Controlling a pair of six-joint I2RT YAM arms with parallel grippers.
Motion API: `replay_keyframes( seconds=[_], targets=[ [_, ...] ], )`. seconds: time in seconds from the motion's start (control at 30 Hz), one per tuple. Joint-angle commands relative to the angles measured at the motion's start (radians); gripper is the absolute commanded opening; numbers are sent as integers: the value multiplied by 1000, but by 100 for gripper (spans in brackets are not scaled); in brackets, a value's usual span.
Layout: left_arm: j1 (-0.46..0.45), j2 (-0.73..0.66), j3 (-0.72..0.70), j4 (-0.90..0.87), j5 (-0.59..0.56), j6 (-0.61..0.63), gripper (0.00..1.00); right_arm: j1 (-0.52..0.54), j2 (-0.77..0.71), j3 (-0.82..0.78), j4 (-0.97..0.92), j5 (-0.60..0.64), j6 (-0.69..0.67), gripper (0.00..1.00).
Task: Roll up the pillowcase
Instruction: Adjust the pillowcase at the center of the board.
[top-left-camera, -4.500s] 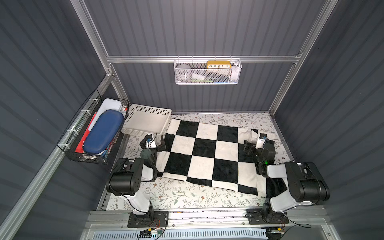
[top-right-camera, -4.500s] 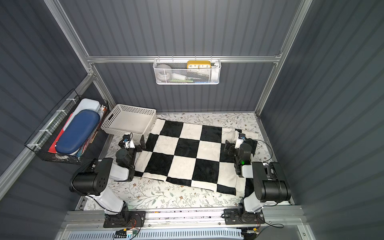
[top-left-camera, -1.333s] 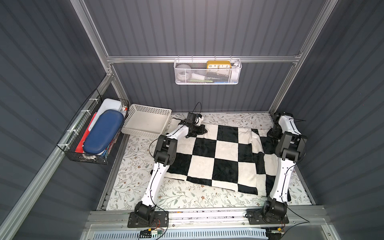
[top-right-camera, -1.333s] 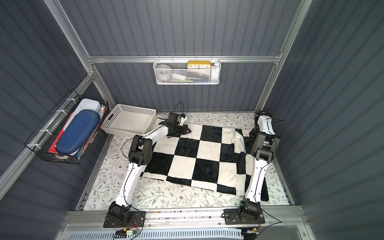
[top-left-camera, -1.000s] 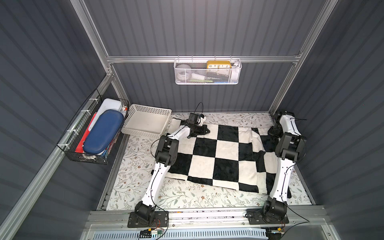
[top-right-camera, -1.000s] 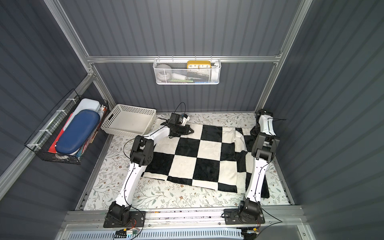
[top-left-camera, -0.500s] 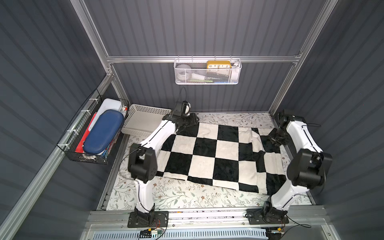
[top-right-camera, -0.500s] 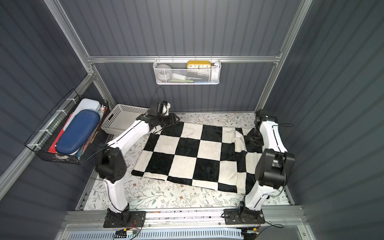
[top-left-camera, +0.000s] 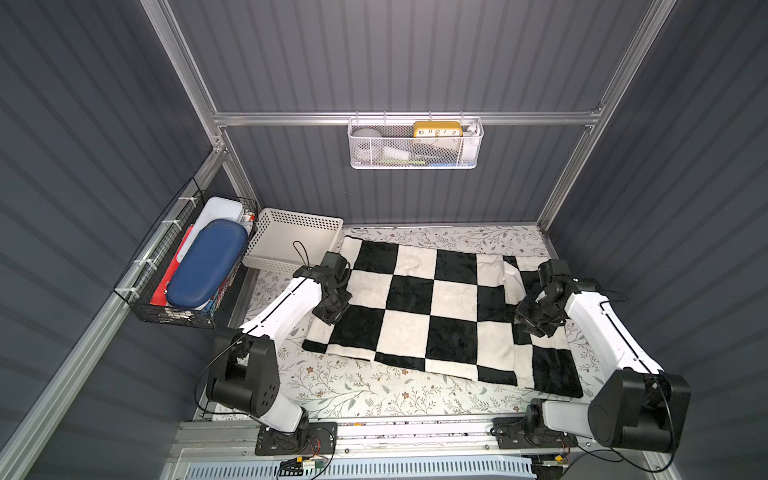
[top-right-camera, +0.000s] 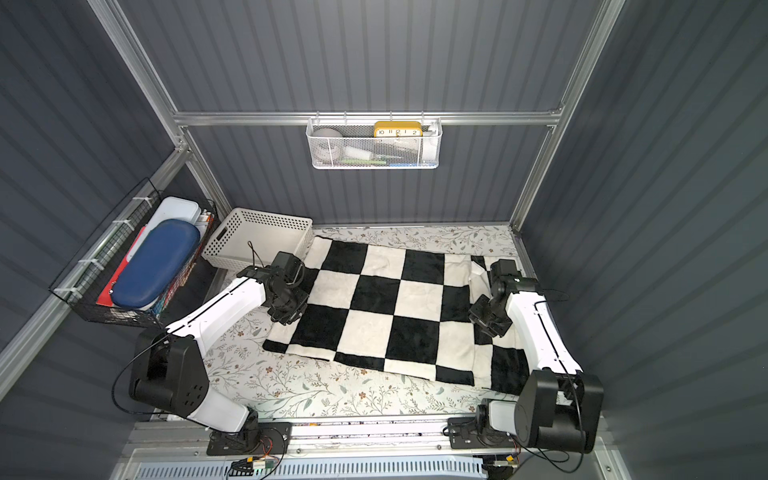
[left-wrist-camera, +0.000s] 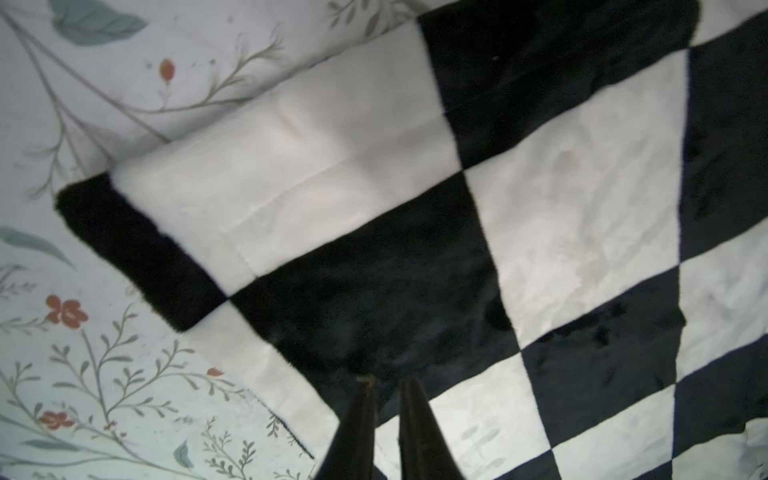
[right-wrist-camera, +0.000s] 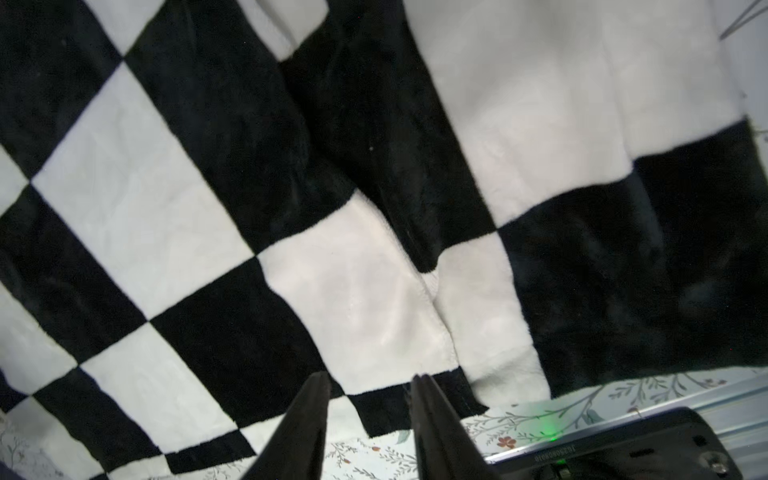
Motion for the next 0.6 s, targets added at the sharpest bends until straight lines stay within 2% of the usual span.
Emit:
replay_keyframes(
  seconds=[0.0, 0.03, 0.1, 0.17, 0.27, 0.4, 0.57],
  targets=[
    [2, -71, -59, -111, 35, -150, 33, 14, -39, -38, 29, -73, 2, 44],
    [2, -76, -80, -118, 41, -160, 44, 21, -46, -50, 35, -86, 6, 45],
    [3, -63, -90, -147, 22, -206, 53, 29, -58, -76, 52, -125, 10, 47],
    [2, -34, -85, -148, 63, -222, 57, 37, -67, -94, 58, -145, 6, 49],
    [-41, 23, -65, -150, 67, -277, 63, 72, -67, -99, 63, -162, 12, 52],
    [-43, 87, -110, -151, 84, -320, 64, 104, -58, -95, 72, -162, 4, 53],
    [-48, 71, -139, -151, 64, -400, 61, 109, -67, -105, 50, -165, 11, 54]
  ],
)
